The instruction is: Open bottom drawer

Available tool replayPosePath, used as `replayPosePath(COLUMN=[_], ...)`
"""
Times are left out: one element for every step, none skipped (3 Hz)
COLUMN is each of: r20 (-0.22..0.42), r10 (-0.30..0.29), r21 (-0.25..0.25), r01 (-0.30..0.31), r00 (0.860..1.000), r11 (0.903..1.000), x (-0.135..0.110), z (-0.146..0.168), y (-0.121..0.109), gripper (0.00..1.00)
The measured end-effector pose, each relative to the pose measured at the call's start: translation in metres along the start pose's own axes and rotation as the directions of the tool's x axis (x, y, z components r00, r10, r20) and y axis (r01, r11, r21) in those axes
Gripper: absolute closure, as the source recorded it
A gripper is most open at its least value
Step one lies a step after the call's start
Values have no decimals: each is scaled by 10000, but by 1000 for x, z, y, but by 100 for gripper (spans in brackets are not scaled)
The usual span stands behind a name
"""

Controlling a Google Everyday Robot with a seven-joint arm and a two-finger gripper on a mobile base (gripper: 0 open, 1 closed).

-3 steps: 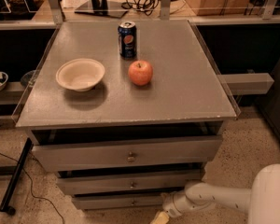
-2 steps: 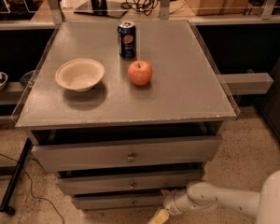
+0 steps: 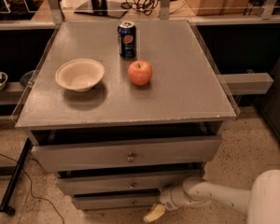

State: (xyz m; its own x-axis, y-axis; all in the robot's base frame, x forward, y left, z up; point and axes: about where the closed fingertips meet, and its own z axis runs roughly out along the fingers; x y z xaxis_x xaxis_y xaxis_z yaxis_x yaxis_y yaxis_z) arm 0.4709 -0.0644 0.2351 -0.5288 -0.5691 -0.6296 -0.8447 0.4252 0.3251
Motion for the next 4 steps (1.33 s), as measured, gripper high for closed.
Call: replayPosePath(r20=[-4, -352, -393, -263], r10=[-2, -234, -144, -226], r21=[-5, -407, -748, -1130], r01=[2, 220, 114, 195], r00=[10000, 9991, 9991, 9994], r11=[10000, 9989, 9971, 9934], x=[0, 13, 28, 41], z=[0, 3, -3, -16], y=[0, 10, 16, 28], gripper=[0, 0, 0, 0])
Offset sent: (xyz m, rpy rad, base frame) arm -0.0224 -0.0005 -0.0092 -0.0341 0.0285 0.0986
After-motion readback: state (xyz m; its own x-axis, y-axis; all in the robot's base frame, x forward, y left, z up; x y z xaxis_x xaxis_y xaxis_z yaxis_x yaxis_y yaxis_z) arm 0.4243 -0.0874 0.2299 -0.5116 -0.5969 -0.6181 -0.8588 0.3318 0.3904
